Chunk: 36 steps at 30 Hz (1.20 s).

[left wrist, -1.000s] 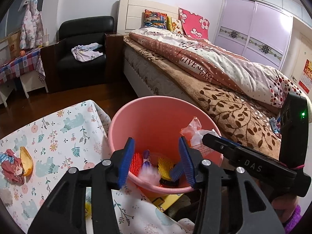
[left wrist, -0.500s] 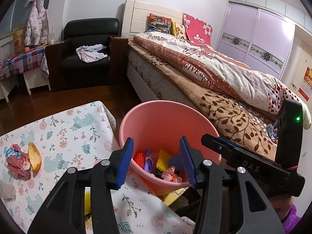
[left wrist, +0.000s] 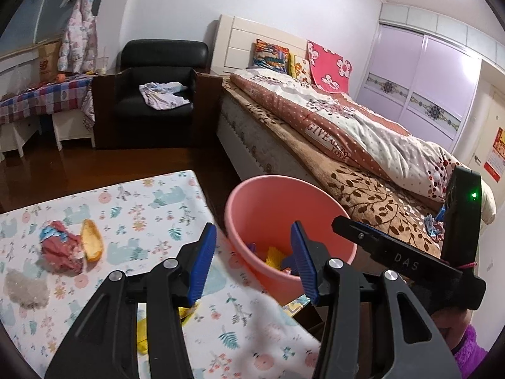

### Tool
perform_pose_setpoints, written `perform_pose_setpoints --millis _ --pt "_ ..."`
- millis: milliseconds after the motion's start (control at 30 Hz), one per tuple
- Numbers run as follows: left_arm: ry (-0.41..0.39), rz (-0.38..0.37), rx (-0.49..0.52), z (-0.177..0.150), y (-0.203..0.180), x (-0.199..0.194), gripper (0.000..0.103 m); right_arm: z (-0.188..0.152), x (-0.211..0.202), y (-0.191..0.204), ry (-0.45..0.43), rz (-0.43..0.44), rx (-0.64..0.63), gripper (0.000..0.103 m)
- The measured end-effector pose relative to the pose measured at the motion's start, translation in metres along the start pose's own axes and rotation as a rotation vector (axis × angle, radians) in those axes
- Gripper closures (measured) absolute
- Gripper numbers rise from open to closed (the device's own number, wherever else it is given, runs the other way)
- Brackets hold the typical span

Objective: Collect trash
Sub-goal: 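Move both tools back over the bubble wrap and red wrapper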

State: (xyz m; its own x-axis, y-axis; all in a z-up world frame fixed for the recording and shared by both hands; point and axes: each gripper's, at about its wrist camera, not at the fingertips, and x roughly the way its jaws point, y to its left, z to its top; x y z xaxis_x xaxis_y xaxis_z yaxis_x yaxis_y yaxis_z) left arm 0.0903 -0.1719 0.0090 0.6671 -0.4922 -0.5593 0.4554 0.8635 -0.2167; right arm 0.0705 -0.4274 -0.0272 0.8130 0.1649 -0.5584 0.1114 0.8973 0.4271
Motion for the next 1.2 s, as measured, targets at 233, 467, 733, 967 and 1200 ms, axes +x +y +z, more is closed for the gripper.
perform_pose_setpoints --millis 233,467,733,967,1200 --pt "-0.033 0.059 -0.033 -0.009 0.027 -0.033 0.054 -0.009 -0.01 0.025 0.005 0.028 -0.04 0.046" --pt "-0.055 0.127 -0.097 -0.022 0.063 -0.068 0.054 -0.024 -0.009 0.05 0.038 0.086 -0.071 0.046" --pt "-0.026 0.189 -0.107 -0.052 0.095 -0.09 0.054 -0.049 -0.003 0.082 0.102 0.12 -0.134 0.046" --pt "0.014 0.263 -0.152 -0.083 0.126 -0.101 0.054 -0.067 0.008 0.103 0.163 0.143 -0.178 0.046" --pt "-0.002 0.36 -0.241 -0.089 0.165 -0.112 0.054 -0.079 0.022 0.119 0.2 0.171 -0.215 0.046"
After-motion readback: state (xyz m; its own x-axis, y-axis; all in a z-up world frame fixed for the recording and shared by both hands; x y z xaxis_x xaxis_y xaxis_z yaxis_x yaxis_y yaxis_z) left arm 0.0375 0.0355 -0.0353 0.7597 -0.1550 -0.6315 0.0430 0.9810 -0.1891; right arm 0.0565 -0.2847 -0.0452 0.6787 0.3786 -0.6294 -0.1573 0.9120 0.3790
